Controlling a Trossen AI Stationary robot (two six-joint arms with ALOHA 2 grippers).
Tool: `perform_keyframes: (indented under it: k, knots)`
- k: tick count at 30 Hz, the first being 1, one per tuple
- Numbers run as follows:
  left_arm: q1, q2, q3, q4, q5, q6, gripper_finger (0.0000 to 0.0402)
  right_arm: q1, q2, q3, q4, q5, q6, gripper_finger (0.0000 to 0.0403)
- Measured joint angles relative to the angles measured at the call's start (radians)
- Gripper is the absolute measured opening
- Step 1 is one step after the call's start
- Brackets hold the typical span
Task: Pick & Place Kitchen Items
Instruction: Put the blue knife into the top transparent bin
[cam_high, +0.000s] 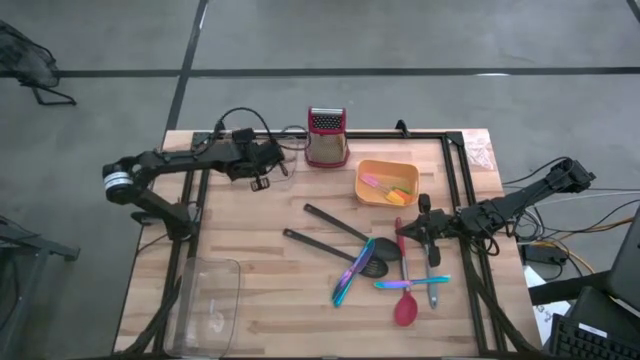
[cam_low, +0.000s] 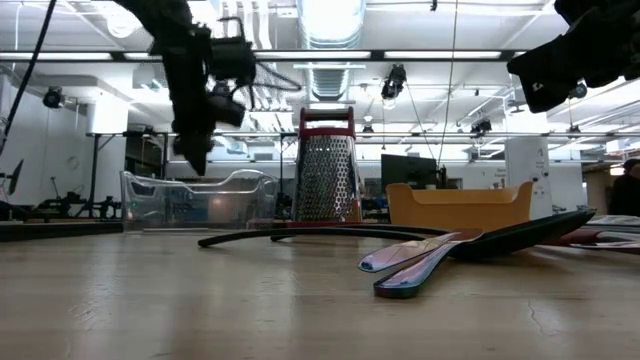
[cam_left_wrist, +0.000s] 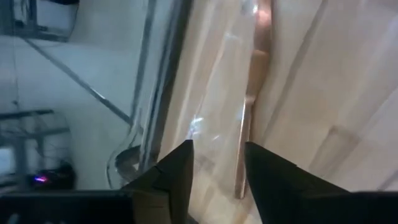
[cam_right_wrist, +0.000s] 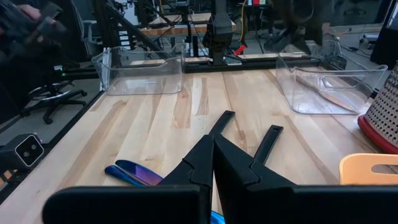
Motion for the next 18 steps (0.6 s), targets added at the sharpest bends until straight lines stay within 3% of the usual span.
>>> perform_keyframes:
  k: [5,9,13,18]
  knots:
    - [-0.07,-0.003,0.149,-0.086,0.117,-0.156,0.0165,0.0,0.0,0.0,0.0,0.0,0.003,0.0008]
    - [-0.152,-0.005,0.262,-0.067,0.342,-0.369,0.0165,0.0,0.0,0.0,0.0,0.0,0.004,0.0009]
    - [-0.266,-0.004,0.282,0.065,0.519,-0.641,0.0165,0.0,0.0,0.0,0.0,0.0,0.006,0.0008]
    - [-0.418,0.005,0.209,0.359,0.693,-0.796,0.0166,0.0,0.0,0.0,0.0,0.0,0.008,0.0008]
